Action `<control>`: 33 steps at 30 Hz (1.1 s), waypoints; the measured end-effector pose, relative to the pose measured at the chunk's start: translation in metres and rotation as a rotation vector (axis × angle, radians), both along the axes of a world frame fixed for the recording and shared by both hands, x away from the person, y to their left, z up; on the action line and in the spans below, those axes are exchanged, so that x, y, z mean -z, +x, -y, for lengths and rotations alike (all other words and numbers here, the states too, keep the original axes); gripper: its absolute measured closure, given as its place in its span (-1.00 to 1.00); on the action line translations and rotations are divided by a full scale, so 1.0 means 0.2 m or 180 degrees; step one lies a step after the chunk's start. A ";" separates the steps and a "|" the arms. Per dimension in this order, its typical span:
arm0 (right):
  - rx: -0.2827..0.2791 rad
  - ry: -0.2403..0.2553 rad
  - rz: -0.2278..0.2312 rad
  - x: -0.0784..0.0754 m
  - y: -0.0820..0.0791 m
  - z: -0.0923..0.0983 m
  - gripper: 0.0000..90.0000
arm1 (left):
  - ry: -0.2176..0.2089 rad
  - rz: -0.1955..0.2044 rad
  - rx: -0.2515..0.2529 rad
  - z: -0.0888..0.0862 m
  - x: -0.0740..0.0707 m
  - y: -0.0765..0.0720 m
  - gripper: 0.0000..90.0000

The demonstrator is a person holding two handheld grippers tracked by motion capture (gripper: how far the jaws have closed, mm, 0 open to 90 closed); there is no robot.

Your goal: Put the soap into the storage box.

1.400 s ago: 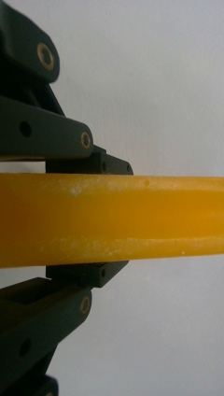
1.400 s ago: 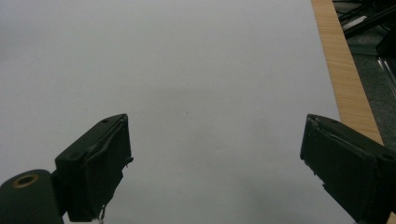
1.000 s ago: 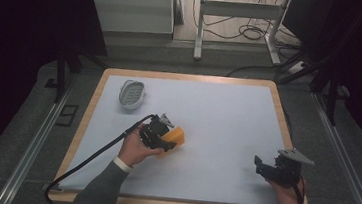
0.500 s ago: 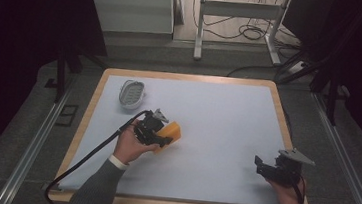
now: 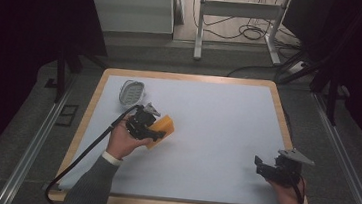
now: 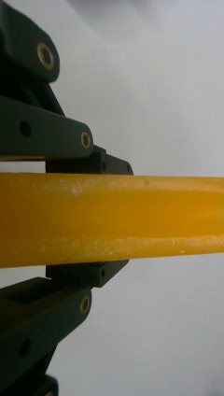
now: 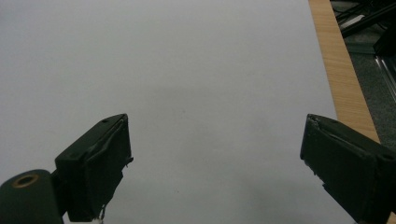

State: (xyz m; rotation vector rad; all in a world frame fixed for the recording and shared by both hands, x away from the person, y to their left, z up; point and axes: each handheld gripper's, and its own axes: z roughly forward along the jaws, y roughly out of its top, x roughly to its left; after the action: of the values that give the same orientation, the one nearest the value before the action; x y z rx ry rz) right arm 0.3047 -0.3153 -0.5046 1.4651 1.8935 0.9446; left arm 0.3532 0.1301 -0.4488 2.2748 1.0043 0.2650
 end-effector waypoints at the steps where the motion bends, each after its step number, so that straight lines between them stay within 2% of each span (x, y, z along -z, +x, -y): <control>1: 0.0002 0.0002 -0.0001 0.00 0.00 0.00 -0.80 | 0.0002 0.0012 -0.0016 0.00 0.00 0.00 0.36; 16: 0.0014 -0.0005 -0.0007 0.00 0.00 0.00 -0.80 | -0.0031 0.0045 -0.0105 -0.09 -0.04 0.02 0.36; 24: 0.0003 -0.0007 0.0003 0.00 0.00 0.00 -0.80 | -0.0033 0.0081 -0.0216 -0.17 -0.08 0.05 0.36; 33: 0.0002 -0.0005 -0.0003 0.00 0.00 0.00 -0.80 | -0.0037 0.0079 -0.0305 -0.22 -0.09 0.07 0.36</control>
State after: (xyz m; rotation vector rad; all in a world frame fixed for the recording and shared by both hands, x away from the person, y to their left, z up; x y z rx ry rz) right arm 0.3048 -0.3161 -0.5049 1.4655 1.8939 0.9419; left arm 0.3667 0.1743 -0.4313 2.2108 1.1006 0.3259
